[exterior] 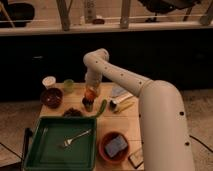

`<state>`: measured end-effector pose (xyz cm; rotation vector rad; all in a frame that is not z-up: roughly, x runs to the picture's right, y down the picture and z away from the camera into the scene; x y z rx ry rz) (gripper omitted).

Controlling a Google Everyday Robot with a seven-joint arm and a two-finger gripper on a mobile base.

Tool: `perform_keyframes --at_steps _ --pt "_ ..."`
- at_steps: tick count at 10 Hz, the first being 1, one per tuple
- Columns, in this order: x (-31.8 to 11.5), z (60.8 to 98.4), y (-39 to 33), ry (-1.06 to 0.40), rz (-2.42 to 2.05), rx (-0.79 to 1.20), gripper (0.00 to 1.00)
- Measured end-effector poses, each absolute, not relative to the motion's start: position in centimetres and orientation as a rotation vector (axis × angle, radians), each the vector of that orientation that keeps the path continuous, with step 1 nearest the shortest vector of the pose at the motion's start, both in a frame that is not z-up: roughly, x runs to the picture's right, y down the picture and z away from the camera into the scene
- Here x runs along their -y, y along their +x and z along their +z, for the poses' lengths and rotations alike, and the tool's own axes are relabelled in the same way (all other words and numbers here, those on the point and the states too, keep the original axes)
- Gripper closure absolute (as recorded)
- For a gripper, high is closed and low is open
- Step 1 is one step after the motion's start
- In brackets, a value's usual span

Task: Place apple in metal cup

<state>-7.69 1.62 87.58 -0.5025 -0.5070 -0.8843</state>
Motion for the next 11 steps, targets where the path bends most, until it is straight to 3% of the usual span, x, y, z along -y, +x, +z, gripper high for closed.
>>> perform_keyframes --at_steps 11 --pt "-1.56 87.71 -7.43 -0.514 -0.9 0.522 1.0"
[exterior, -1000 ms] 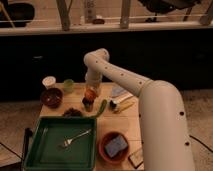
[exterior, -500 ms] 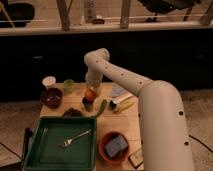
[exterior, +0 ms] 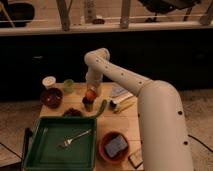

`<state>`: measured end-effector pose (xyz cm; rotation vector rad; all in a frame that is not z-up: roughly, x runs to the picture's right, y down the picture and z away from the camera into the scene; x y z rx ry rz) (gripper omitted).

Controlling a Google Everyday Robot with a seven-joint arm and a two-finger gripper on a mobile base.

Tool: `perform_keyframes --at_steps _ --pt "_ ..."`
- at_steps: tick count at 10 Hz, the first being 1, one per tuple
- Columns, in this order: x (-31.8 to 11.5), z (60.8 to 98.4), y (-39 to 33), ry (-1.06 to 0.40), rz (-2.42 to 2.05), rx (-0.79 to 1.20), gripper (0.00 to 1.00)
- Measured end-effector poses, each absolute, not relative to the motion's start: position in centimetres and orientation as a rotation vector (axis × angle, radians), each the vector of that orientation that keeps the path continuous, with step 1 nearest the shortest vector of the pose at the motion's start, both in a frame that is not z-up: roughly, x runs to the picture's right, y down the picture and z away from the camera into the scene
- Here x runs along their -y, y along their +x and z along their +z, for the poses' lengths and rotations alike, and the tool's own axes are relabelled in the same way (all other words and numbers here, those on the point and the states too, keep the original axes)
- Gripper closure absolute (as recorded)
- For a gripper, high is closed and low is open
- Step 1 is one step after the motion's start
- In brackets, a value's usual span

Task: Place apple in metal cup

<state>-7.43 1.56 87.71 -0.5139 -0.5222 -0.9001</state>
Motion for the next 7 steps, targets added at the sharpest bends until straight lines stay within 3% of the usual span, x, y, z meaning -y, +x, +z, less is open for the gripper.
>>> perform_keyframes --at_steps 7 --pt "-1.53 87.72 -7.2 -0.516 -0.907 0.53 1.0"
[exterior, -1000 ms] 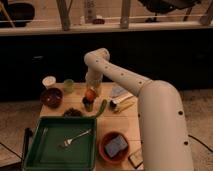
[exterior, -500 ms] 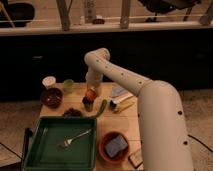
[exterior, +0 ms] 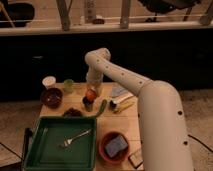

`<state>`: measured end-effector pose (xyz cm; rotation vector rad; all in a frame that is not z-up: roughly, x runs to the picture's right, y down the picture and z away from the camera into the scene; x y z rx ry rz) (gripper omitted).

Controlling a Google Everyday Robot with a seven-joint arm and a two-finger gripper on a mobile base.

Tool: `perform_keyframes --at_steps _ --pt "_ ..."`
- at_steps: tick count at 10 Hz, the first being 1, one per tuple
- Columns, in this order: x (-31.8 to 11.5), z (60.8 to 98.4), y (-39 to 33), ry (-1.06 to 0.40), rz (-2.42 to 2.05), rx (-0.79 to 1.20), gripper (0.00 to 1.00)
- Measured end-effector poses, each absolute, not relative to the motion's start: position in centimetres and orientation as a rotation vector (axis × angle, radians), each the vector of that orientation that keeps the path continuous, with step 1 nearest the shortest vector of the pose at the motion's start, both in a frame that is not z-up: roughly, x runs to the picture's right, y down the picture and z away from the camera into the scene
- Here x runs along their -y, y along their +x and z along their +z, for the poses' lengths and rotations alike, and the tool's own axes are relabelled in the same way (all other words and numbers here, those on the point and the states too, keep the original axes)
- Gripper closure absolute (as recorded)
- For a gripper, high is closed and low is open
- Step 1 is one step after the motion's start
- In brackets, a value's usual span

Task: Place apple in metal cup

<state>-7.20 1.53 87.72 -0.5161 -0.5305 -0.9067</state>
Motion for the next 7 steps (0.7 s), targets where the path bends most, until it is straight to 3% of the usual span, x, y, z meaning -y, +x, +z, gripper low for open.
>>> perform_keyframes --at_steps 7 --pt "-1.43 87.81 -7.02 -0.519 -0.909 0.537 1.0"
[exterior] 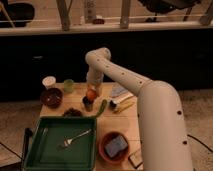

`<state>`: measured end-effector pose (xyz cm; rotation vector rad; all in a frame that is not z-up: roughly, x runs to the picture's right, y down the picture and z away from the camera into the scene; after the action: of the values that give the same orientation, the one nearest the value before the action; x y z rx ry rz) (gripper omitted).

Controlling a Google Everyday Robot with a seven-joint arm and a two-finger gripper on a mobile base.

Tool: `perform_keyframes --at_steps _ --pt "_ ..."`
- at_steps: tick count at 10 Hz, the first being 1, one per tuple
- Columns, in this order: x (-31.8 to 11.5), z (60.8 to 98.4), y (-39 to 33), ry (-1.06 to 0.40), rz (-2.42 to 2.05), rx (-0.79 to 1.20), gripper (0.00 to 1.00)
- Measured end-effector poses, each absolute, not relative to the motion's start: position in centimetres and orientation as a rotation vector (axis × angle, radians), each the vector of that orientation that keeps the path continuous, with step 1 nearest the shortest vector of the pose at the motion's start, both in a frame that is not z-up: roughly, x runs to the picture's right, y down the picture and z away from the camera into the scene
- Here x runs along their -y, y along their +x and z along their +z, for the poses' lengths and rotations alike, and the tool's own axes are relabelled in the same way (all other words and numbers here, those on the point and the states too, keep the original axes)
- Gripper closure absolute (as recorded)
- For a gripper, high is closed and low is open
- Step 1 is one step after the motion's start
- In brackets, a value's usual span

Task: Place apple in metal cup

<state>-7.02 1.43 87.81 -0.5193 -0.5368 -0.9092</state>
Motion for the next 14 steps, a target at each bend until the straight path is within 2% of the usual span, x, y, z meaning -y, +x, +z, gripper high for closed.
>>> perform_keyframes --at_steps 14 --pt "-1.4 87.69 -7.02 -0.522 -0.914 0.556 1.0"
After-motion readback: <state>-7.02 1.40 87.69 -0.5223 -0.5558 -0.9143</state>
